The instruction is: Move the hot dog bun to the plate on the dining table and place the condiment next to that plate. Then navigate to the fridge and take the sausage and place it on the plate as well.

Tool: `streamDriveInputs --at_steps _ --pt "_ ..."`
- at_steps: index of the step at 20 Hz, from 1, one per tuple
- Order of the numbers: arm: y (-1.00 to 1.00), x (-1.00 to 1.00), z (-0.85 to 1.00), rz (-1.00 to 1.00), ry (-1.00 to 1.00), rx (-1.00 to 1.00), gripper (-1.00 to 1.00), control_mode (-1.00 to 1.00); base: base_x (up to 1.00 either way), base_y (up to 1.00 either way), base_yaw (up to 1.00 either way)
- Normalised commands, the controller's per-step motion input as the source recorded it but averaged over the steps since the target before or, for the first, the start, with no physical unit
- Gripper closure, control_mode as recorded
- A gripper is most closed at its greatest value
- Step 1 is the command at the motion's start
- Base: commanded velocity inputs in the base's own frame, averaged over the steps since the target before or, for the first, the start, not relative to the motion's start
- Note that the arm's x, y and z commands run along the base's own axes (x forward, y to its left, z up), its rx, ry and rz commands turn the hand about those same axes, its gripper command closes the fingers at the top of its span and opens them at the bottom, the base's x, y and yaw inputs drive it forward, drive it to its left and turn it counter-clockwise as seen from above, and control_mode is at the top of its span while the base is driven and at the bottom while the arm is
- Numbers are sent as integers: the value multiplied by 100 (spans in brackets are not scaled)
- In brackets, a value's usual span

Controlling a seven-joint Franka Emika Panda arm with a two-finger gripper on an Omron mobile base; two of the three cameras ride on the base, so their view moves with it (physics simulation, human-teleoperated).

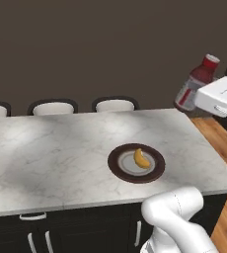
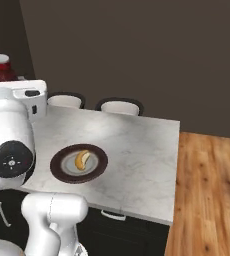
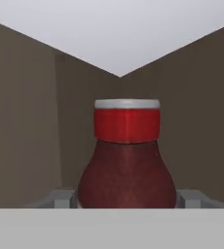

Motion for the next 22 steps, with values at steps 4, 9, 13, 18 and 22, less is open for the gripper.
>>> streamDriveInputs --at_steps 4,9,13,18,22 --pt "-42 -39 -37 21 0 0 100 -100 0 0 0" --pt "-40 -28 -53 17 0 0 100 -100 0 0 0" --pt "-52 -10 -56 14 0 0 100 -100 0 0 0" --pt "-61 0 -54 17 -4 -5 100 -100 0 0 0" --pt "-60 8 -65 21 -4 -7 100 -100 0 0 0"
